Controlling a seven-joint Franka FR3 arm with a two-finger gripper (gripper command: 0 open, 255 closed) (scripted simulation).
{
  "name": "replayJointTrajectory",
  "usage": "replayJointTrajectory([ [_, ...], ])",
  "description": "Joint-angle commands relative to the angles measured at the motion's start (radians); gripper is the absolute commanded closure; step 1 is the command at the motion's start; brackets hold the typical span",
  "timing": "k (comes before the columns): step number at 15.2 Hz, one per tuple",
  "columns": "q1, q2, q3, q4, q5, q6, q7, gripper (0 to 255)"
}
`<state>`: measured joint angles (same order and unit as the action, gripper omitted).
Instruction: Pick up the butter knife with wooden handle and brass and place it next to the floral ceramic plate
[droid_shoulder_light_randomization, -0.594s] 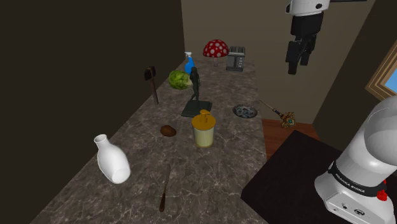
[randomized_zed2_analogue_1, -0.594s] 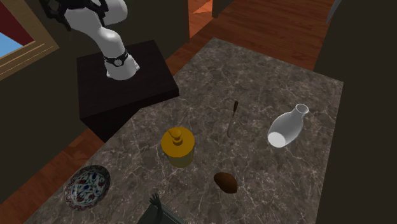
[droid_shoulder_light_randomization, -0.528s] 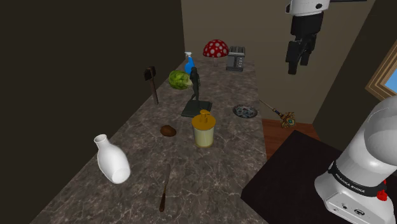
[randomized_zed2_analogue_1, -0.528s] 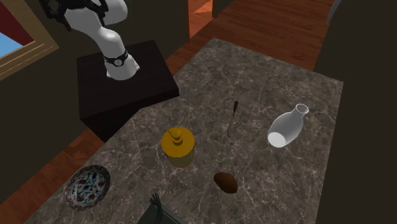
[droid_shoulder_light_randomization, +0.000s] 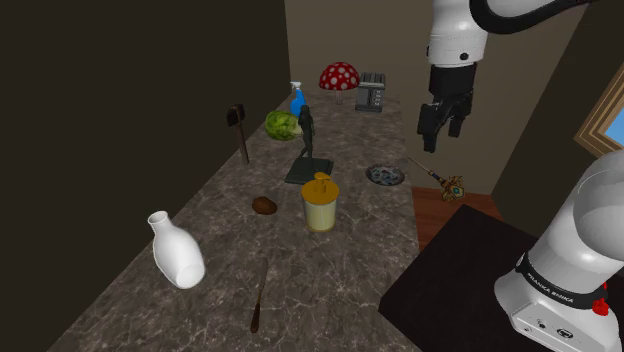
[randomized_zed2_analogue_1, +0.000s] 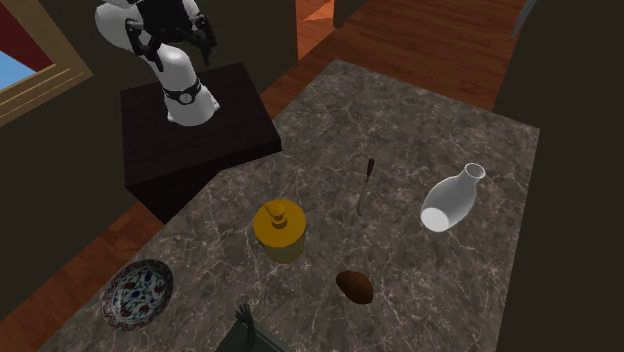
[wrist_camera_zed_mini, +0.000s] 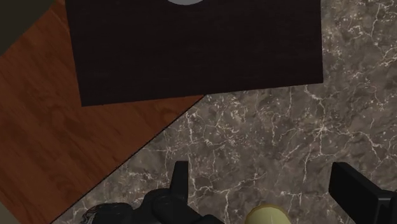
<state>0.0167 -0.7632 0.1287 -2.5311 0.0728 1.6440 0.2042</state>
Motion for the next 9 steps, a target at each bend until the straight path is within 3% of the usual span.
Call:
replayJointTrajectory([
  [1,0.011,0.019,0.040,-0.029,0.039,0.055,0.061,0],
  [9,0.042,0.187,0.200,-0.080,0.162,0.305,0.281,0],
])
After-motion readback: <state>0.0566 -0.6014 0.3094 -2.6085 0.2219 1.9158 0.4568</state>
